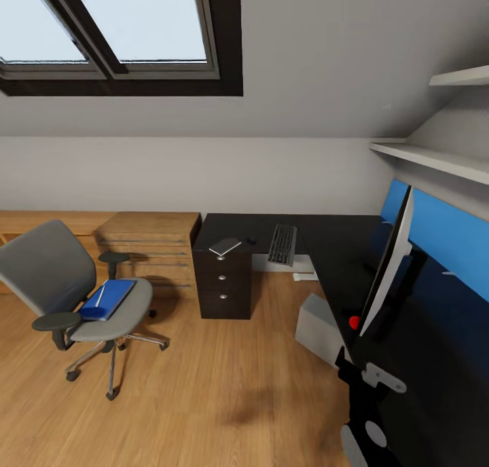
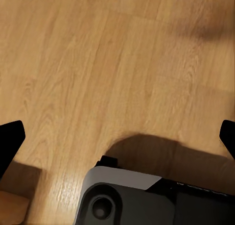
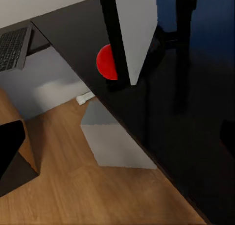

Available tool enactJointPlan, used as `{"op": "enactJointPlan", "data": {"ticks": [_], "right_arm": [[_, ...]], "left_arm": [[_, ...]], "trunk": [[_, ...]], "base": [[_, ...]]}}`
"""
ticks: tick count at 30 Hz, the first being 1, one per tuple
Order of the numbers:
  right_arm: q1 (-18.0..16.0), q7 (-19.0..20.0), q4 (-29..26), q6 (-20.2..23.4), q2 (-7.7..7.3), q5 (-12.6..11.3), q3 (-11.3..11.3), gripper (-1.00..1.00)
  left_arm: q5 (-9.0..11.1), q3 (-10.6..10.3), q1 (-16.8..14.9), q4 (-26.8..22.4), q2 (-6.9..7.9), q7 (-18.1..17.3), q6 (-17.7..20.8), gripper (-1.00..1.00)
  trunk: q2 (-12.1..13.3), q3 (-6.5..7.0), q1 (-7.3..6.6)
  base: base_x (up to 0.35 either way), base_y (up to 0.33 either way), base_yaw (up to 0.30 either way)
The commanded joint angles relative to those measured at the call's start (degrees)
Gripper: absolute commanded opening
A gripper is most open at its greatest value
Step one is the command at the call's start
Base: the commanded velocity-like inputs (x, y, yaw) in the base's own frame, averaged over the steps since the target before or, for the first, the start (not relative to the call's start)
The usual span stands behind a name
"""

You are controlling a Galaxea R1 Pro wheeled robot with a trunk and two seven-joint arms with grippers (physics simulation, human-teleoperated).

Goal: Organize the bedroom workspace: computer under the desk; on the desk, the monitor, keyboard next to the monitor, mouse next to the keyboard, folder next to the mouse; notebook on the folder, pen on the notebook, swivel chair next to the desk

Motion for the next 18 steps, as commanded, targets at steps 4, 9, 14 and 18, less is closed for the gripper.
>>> {"op": "enactJointPlan", "data": {"ticks": [4,9,14,18], "right_arm": [[0.0,0.2,1.5,-0.3,-2.27,-5.4,-3.0,1.0],[0.0,0.2,2.7,-0.2,-5.93,-9.8,-5.3,1.0],[-0.2,0.2,3.1,-0.2,-8.39,-11.8,-5.8,1.0],[-1.9,0.3,5.6,0.5,-11.12,-12.4,-5.9,1.0]], "left_arm": [[0.7,-0.4,-0.1,0.0,0.0,0.4,-3.1,1.0],[0.7,-0.4,-0.1,0.0,-0.02,0.4,-3.9,1.0],[0.7,-0.4,-0.1,0.0,-0.05,0.4,-4.1,1.0],[0.7,-0.4,-0.1,0.0,-0.09,0.4,-4.1,1.0]], "trunk": [[-0.1,-0.12,0.03],[-0.1,-0.12,0.03],[-0.1,-0.12,0.03],[-0.1,-0.12,0.03]], "base": [[0.0,0.0,0.0],[0.0,0.0,0.0],[0.0,0.0,0.0],[0.0,0.0,0.0]]}}
